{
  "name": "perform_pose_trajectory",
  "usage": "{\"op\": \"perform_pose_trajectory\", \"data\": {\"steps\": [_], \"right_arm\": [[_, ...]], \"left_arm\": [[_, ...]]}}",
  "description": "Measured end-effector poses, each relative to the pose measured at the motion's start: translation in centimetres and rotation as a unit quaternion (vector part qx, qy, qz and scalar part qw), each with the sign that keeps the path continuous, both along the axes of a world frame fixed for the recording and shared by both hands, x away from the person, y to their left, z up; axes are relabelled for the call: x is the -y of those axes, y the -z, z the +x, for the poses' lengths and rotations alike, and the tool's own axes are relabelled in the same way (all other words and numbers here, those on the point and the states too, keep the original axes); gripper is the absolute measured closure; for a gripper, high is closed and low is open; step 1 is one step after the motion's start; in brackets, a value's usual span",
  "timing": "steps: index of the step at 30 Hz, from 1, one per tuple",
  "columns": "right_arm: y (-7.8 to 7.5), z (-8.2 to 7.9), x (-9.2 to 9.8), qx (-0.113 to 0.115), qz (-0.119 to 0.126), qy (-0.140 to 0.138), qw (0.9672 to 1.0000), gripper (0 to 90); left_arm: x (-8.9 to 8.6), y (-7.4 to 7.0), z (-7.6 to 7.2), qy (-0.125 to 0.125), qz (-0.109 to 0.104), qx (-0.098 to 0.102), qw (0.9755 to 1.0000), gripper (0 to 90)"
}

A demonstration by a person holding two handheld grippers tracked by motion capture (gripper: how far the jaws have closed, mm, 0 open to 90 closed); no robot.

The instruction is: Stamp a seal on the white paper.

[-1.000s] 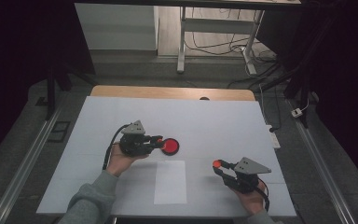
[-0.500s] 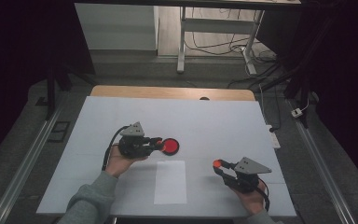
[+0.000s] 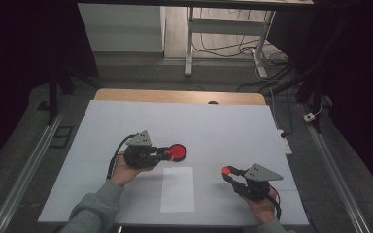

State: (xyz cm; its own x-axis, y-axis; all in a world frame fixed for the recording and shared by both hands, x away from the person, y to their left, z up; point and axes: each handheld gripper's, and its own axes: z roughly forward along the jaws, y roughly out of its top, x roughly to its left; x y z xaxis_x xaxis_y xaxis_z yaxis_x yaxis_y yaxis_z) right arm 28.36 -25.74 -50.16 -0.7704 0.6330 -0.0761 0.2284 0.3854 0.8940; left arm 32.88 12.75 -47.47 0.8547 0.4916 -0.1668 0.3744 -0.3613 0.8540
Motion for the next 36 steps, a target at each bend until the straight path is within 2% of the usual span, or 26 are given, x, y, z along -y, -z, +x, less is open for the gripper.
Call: {"op": "perform_pose_trajectory", "data": {"steps": [7, 27, 36], "right_arm": [[0.1, 0.1, 0.0, 0.0, 0.0, 0.0, 1.0, 65.0], [0.1, 0.1, 0.0, -0.001, -0.002, 0.001, 1.0, 65.0], [0.1, 0.0, 0.0, -0.001, -0.005, 0.003, 1.0, 65.0]], "left_arm": [[0.6, 0.4, -0.2, 0.015, 0.008, -0.001, 0.9998, 72.3], [1.9, 0.5, -1.1, 0.033, 0.021, -0.006, 0.9992, 72.2], [2.0, 0.6, -1.5, 0.033, 0.02, -0.01, 0.9992, 72.3]]}}
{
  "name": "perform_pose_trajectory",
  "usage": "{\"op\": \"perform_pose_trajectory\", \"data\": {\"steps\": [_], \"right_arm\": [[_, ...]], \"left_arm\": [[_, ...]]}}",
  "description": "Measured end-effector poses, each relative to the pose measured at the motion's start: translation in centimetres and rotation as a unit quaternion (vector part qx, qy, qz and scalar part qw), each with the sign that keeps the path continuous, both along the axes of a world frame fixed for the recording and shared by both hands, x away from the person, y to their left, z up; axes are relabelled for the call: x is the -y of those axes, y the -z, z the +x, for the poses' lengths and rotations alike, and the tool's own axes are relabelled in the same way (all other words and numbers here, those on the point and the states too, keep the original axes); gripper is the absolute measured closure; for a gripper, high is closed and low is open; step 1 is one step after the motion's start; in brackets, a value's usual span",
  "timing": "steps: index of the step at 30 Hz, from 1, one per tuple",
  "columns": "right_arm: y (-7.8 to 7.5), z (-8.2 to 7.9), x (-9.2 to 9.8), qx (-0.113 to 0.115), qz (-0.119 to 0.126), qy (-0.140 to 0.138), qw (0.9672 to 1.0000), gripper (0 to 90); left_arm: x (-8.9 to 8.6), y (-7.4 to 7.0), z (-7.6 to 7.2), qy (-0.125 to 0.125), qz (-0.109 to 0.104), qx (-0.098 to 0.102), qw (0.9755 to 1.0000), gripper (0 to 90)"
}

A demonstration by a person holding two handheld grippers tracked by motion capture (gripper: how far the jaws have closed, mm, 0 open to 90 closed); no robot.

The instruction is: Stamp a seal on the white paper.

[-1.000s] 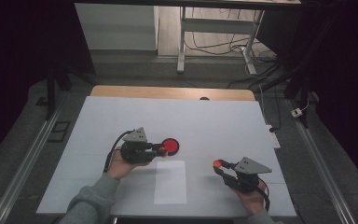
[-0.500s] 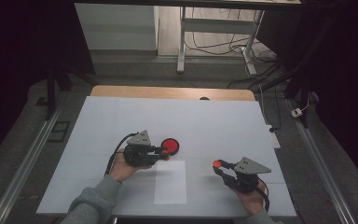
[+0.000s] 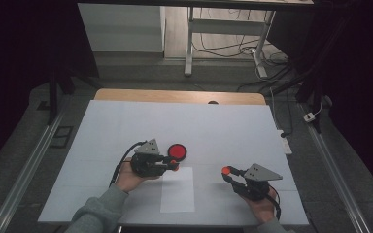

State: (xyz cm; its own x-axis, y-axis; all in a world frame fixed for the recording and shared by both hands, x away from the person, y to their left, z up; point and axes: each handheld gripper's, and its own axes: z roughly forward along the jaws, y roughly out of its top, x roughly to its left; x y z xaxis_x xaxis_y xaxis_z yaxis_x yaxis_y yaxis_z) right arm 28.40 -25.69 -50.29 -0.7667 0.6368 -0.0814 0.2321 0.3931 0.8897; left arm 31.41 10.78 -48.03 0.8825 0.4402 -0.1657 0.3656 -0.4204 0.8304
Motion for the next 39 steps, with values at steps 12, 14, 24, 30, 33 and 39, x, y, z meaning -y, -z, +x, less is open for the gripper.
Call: {"op": "perform_pose_trajectory", "data": {"steps": [12, 14, 24, 30, 33, 39], "right_arm": [[0.0, 0.0, 0.0, -0.001, 0.003, -0.003, 1.0, 65.0], [0.0, 0.0, 0.0, -0.001, 0.003, -0.003, 1.0, 65.0], [0.1, 0.1, 0.0, -0.002, 0.001, -0.002, 1.0, 65.0], [0.1, 0.0, 0.1, -0.002, 0.001, -0.003, 1.0, 65.0], [0.1, 0.1, 0.1, -0.001, 0.002, -0.004, 1.0, 65.0], [0.1, 0.0, 0.0, -0.002, 0.0, -0.006, 1.0, 65.0]], "left_arm": [[0.1, 0.2, -0.9, 0.014, -0.003, -0.005, 0.9999, 72.3], [0.2, 0.4, -1.1, 0.016, 0.0, -0.007, 0.9998, 72.3], [0.8, 0.9, -1.3, 0.026, 0.007, -0.01, 0.9996, 72.3], [1.0, 1.4, -1.5, 0.028, 0.013, -0.012, 0.9994, 72.3], [1.1, 1.7, -1.6, 0.029, 0.017, -0.016, 0.9993, 72.3], [1.4, 2.1, -1.6, 0.033, 0.024, -0.017, 0.999, 72.3]]}}
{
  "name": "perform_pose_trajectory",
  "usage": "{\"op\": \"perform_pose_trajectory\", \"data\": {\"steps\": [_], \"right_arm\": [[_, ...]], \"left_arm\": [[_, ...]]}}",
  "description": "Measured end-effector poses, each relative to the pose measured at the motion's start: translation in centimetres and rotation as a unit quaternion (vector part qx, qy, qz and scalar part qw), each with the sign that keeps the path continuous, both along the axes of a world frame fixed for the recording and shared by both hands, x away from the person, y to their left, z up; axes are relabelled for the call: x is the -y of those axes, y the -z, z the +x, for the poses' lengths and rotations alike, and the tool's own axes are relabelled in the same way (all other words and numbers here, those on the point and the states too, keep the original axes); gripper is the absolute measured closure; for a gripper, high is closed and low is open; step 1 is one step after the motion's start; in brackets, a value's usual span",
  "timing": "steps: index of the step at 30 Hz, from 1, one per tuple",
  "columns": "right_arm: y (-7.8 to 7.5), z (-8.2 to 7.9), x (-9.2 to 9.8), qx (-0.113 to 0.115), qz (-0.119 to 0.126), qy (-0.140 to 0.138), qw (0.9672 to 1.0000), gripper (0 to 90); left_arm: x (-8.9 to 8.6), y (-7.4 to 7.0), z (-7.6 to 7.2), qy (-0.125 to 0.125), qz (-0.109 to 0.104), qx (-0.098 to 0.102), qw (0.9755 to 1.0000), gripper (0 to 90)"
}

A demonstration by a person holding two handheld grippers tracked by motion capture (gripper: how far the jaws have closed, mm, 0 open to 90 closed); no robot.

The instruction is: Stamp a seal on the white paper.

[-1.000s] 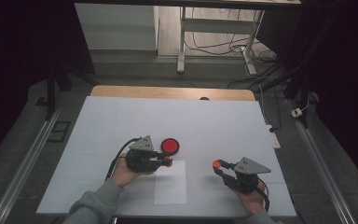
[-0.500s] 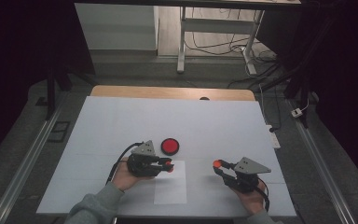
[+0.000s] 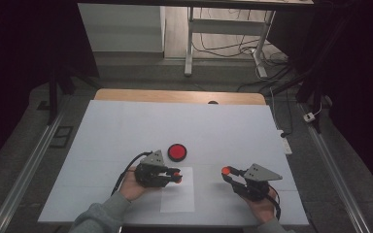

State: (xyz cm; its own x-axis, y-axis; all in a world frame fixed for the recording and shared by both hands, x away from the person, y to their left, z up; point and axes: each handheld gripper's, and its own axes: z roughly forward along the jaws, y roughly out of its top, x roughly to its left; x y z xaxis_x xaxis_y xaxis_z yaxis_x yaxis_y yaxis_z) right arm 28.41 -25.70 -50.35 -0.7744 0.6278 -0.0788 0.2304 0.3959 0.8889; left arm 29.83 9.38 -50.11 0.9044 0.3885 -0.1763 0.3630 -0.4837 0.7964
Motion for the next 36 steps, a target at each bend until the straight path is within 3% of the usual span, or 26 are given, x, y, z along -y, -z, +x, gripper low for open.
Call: {"op": "perform_pose_trajectory", "data": {"steps": [15, 36], "right_arm": [[0.1, 0.0, -0.1, -0.001, -0.002, 0.0, 1.0, 65.0], [0.2, 0.0, -0.1, -0.002, -0.003, -0.002, 1.0, 65.0]], "left_arm": [[0.8, 1.6, 0.0, -0.002, 0.024, -0.006, 0.9997, 72.3], [1.2, 2.5, 0.0, -0.007, 0.043, 0.003, 0.999, 72.3]]}}
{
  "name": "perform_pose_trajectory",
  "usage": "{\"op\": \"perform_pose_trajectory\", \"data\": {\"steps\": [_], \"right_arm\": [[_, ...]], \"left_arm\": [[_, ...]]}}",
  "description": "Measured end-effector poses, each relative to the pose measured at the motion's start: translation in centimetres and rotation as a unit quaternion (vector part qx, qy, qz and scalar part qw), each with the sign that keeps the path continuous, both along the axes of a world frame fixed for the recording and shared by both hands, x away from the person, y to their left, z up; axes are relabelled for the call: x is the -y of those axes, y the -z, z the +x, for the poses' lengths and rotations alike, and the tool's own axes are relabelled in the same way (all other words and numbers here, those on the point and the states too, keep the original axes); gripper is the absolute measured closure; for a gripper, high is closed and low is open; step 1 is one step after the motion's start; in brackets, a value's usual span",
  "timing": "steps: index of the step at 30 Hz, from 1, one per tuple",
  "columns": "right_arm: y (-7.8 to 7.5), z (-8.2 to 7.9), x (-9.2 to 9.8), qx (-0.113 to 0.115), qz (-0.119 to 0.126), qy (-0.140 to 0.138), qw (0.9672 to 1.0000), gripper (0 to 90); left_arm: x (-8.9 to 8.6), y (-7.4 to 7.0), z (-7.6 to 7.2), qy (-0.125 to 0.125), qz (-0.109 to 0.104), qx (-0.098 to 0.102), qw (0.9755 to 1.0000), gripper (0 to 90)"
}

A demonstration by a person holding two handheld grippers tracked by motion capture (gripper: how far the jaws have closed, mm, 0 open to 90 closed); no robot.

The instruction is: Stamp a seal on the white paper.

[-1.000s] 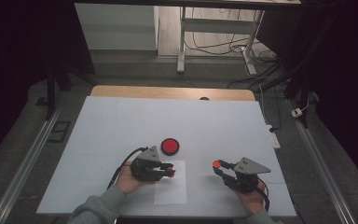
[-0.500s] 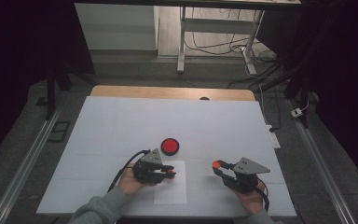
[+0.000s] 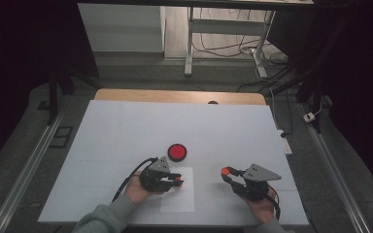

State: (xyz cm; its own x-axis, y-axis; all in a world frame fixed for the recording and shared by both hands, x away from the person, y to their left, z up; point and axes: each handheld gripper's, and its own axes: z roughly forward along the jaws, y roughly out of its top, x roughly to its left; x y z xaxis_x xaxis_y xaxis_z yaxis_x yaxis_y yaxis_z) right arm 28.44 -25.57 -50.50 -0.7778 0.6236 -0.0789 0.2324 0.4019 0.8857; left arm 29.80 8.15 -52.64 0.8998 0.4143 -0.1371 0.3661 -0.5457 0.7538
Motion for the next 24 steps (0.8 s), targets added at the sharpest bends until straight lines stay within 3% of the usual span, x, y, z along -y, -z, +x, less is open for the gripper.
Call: {"op": "perform_pose_trajectory", "data": {"steps": [24], "right_arm": [[-0.01, -0.02, 0.03, 0.001, 0.0, 0.001, 1.0, 65.0]], "left_arm": [[0.29, 0.67, -0.41, -0.001, 0.017, 0.023, 0.9996, 72.3]]}}
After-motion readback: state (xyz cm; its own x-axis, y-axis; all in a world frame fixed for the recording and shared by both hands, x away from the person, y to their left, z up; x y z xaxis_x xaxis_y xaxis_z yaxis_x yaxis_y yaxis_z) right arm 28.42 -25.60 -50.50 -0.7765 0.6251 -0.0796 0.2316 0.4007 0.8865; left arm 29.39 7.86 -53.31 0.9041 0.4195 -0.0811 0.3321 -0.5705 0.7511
